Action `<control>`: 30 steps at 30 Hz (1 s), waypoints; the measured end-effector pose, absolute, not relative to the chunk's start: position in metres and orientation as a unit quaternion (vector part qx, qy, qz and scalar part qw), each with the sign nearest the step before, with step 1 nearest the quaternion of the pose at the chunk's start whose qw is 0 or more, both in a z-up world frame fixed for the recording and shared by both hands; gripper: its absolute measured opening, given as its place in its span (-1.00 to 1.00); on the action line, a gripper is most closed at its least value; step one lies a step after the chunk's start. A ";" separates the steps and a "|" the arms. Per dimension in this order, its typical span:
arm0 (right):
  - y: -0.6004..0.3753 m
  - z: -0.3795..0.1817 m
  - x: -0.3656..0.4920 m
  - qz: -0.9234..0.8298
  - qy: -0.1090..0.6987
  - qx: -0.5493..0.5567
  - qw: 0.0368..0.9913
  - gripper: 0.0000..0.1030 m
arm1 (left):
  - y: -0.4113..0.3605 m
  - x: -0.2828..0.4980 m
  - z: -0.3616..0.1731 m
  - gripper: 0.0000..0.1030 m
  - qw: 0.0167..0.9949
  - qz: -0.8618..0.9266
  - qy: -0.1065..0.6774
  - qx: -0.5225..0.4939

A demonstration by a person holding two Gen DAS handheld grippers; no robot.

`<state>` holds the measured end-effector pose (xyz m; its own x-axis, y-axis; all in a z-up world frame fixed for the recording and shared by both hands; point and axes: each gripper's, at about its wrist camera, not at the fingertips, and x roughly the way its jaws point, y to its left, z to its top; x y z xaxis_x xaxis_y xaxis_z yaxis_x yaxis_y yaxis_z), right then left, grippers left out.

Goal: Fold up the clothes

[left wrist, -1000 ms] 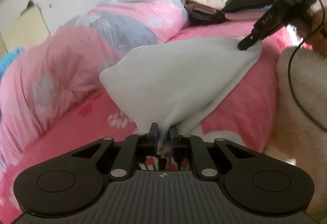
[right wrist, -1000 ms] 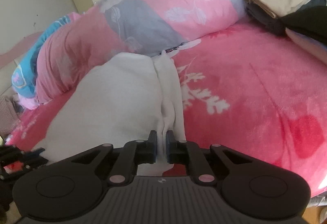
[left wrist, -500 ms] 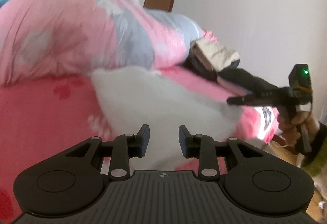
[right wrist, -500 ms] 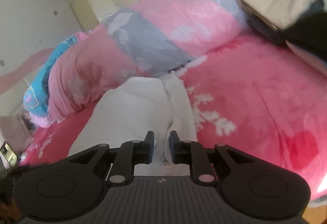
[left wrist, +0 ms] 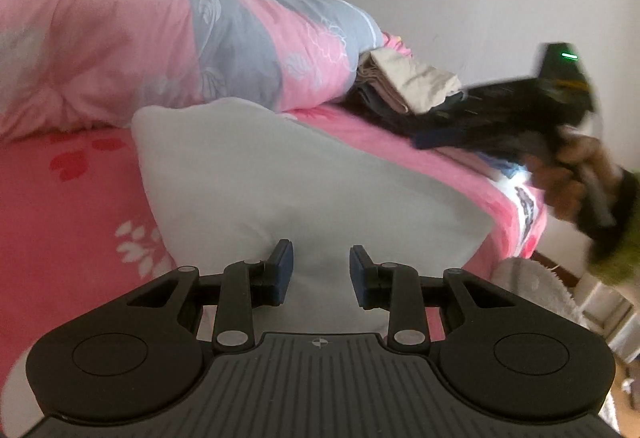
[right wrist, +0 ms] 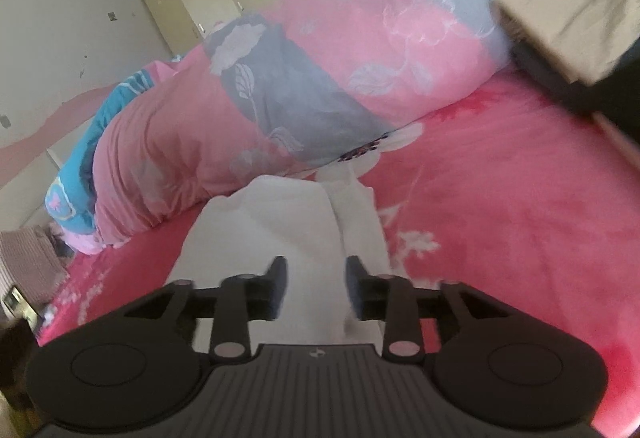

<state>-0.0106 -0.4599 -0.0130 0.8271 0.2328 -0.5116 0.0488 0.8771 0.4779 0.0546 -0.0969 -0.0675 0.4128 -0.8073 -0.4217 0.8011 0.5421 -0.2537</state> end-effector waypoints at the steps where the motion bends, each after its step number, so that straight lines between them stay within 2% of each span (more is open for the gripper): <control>1: -0.461 -0.014 0.006 0.055 0.301 0.249 0.919 -0.18 | -0.095 0.056 -0.069 -0.40 0.838 -0.482 0.256 -0.012; 6: -0.470 -0.021 0.091 0.068 0.354 0.275 0.891 -0.01 | -0.086 0.065 -0.077 -0.40 0.823 -0.502 0.262 -0.052; 11: -0.474 -0.041 0.141 0.069 0.408 0.280 0.866 0.01 | -0.080 0.069 -0.083 -0.40 0.813 -0.518 0.256 -0.073; 12: -0.473 -0.040 0.143 0.075 0.408 0.278 0.867 -0.05 | -0.079 0.070 -0.084 -0.40 0.812 -0.520 0.254 -0.077; 13: -0.472 -0.039 0.143 0.081 0.406 0.274 0.868 -0.39 | -0.078 0.070 -0.085 -0.40 0.811 -0.522 0.253 -0.080; 15: -0.467 -0.037 0.143 0.090 0.404 0.268 0.870 -0.93 | -0.078 0.070 -0.085 -0.40 0.810 -0.524 0.250 -0.083; 19: -0.432 -0.010 0.125 0.102 0.357 0.189 0.909 -0.94 | -0.080 0.068 -0.084 -0.40 0.812 -0.524 0.245 -0.078; 24: -0.331 0.023 0.076 0.183 0.262 -0.044 0.947 -0.92 | -0.080 0.068 -0.083 -0.40 0.813 -0.523 0.243 -0.076; 26: -0.298 0.019 0.063 0.215 0.266 -0.114 0.933 -0.87 | -0.080 0.068 -0.082 -0.40 0.814 -0.522 0.244 -0.076; 30: -0.278 0.014 0.045 0.243 0.275 -0.169 0.915 -0.56 | -0.080 0.069 -0.082 -0.40 0.814 -0.521 0.243 -0.076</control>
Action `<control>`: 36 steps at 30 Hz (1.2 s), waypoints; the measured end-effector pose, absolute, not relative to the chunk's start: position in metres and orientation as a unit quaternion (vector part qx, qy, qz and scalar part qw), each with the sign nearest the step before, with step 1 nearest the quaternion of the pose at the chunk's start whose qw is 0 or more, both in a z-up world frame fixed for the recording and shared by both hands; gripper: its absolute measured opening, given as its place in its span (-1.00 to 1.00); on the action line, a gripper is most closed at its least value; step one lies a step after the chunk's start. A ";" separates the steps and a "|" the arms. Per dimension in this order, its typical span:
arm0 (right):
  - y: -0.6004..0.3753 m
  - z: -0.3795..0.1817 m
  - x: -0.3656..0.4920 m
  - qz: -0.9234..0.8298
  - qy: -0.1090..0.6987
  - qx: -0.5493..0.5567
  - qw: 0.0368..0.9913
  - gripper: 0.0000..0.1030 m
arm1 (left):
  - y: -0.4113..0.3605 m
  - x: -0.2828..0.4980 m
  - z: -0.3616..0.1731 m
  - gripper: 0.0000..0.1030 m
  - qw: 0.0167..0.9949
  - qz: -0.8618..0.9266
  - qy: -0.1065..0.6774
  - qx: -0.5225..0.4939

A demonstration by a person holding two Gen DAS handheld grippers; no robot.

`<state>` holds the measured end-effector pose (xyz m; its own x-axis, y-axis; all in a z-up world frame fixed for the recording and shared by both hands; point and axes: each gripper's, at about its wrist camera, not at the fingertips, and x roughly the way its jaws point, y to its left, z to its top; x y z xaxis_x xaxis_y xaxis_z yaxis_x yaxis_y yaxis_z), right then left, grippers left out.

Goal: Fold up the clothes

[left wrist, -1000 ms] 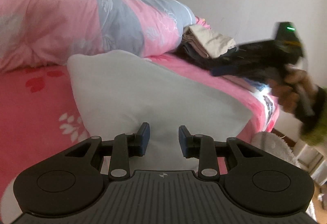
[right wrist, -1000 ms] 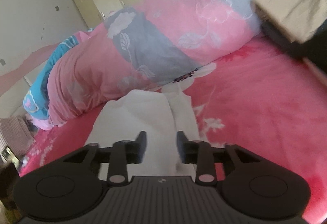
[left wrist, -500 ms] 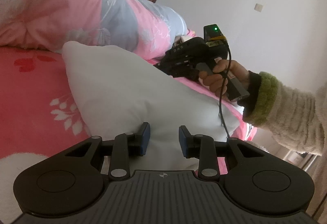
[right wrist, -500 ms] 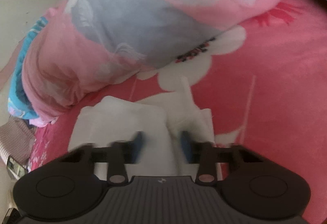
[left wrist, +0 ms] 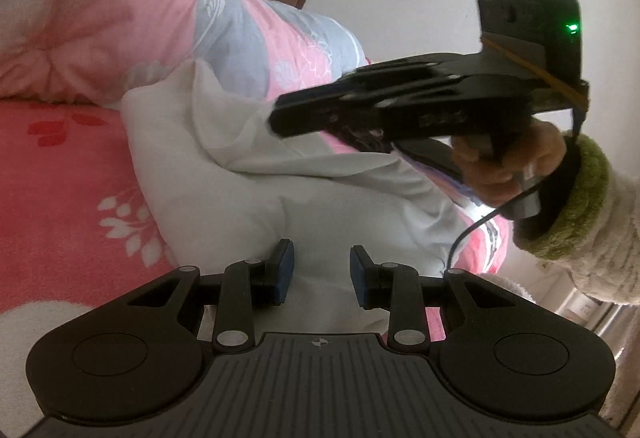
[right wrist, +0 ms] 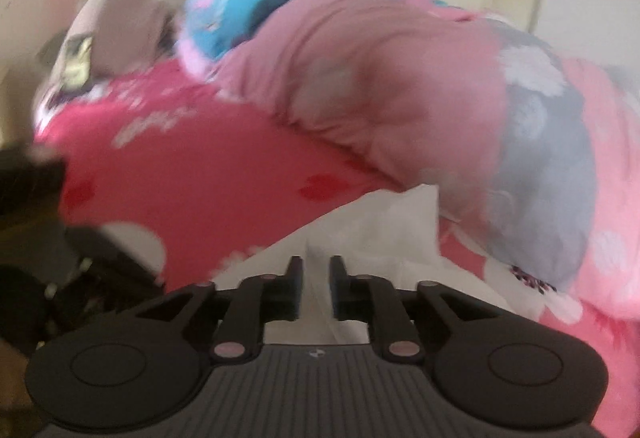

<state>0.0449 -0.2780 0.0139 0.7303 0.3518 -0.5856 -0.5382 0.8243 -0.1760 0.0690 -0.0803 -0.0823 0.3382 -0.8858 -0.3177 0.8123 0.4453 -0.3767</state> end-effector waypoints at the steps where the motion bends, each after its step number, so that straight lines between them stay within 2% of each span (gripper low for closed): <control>1: -0.283 0.018 0.043 0.248 0.273 -0.155 0.916 -0.52 | -0.080 0.069 -0.082 -0.40 0.814 -0.521 0.243 -0.076; 7: -0.355 0.044 0.051 0.275 0.265 0.057 0.923 -0.30 | -0.079 0.071 -0.083 -0.40 0.815 -0.521 0.243 -0.077; 9: -0.381 0.037 0.064 0.238 0.273 0.104 0.926 -0.22 | -0.080 0.071 -0.083 -0.40 0.815 -0.521 0.243 -0.077; 15: -0.436 -0.016 0.122 0.141 0.370 0.237 0.887 -0.21 | -0.080 0.072 -0.084 -0.40 0.815 -0.520 0.243 -0.077; 17: -0.439 -0.031 0.132 0.159 0.386 0.269 0.868 -0.29 | -0.080 0.072 -0.084 -0.40 0.815 -0.520 0.243 -0.077; 19: -0.435 -0.032 0.130 0.183 0.376 0.268 0.868 -0.88 | -0.080 0.072 -0.085 -0.40 0.815 -0.520 0.243 -0.078; 23: -0.399 -0.006 0.096 0.234 0.313 0.184 0.902 -0.90 | -0.080 0.072 -0.085 -0.40 0.815 -0.521 0.243 -0.079; 26: -0.367 0.000 0.075 0.281 0.313 0.126 0.898 -0.90 | -0.081 0.072 -0.085 -0.40 0.815 -0.520 0.243 -0.078; 29: -0.341 0.000 0.065 0.290 0.336 0.052 0.895 -0.75 | -0.081 0.072 -0.087 -0.40 0.817 -0.518 0.243 -0.077; 31: -0.331 0.004 0.057 0.296 0.337 0.017 0.894 -0.37 | -0.081 0.072 -0.088 -0.40 0.817 -0.518 0.243 -0.077; 33: -0.332 0.014 0.048 0.305 0.317 0.003 0.898 -0.27 | -0.081 0.072 -0.089 -0.40 0.817 -0.518 0.243 -0.077; 35: -0.347 0.026 0.042 0.313 0.287 0.031 0.905 -0.23 | -0.080 0.073 -0.090 -0.40 0.816 -0.518 0.242 -0.078; 36: -0.356 0.030 0.043 0.315 0.274 0.054 0.907 -0.15 | -0.080 0.072 -0.090 -0.40 0.816 -0.519 0.242 -0.078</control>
<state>0.0431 -0.3564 0.0304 0.6517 0.6009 -0.4628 -0.5417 0.7958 0.2705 0.0724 -0.0799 -0.0902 0.3447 -0.8847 -0.3137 0.8089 0.4495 -0.3790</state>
